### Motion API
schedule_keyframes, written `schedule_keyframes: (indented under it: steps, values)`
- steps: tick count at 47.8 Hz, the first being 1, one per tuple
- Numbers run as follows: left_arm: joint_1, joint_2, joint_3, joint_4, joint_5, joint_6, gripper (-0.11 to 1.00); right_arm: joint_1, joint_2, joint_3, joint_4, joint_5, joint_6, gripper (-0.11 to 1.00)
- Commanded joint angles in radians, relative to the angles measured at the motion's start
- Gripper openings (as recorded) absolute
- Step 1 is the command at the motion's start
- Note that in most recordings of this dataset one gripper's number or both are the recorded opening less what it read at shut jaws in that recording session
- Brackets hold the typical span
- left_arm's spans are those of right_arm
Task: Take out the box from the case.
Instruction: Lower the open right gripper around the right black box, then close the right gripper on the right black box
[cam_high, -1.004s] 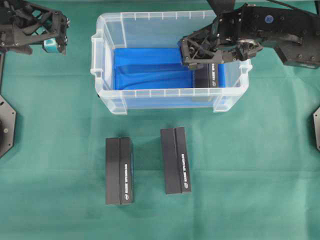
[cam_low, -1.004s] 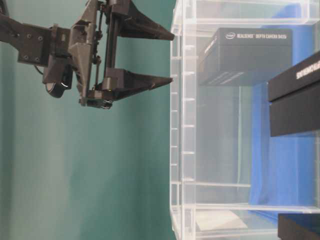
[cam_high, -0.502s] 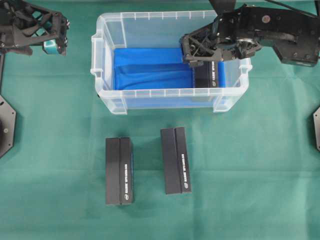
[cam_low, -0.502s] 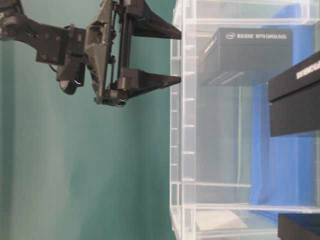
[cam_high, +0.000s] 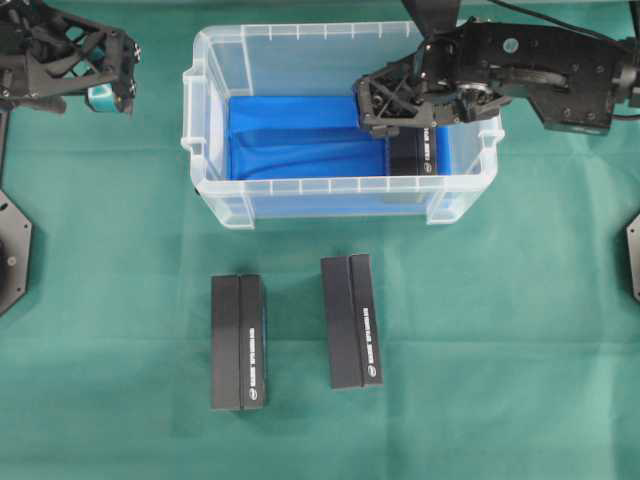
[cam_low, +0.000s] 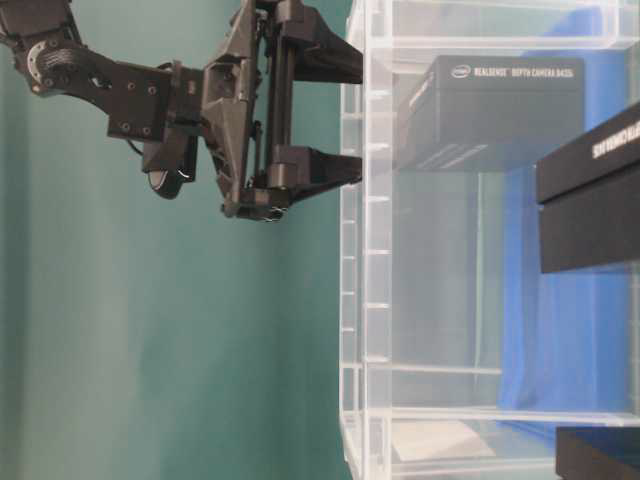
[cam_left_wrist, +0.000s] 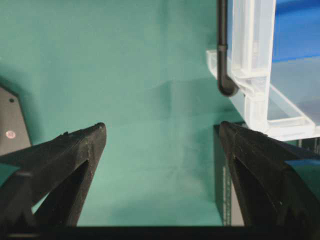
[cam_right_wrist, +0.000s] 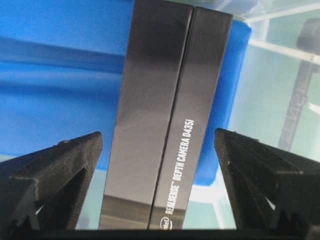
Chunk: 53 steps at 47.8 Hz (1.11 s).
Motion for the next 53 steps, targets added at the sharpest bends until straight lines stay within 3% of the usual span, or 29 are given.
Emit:
schedule_keyframes:
  steps: [1,53]
  values:
    - [-0.008,-0.015,-0.009,-0.002,-0.003,0.000,0.96,-0.003,-0.009,-0.008,-0.003,-0.015,0.000,0.91]
    - [-0.023,-0.032,0.017,-0.002,-0.003,0.000,0.96,-0.015,0.028,0.064,-0.003,-0.120,0.052,0.91]
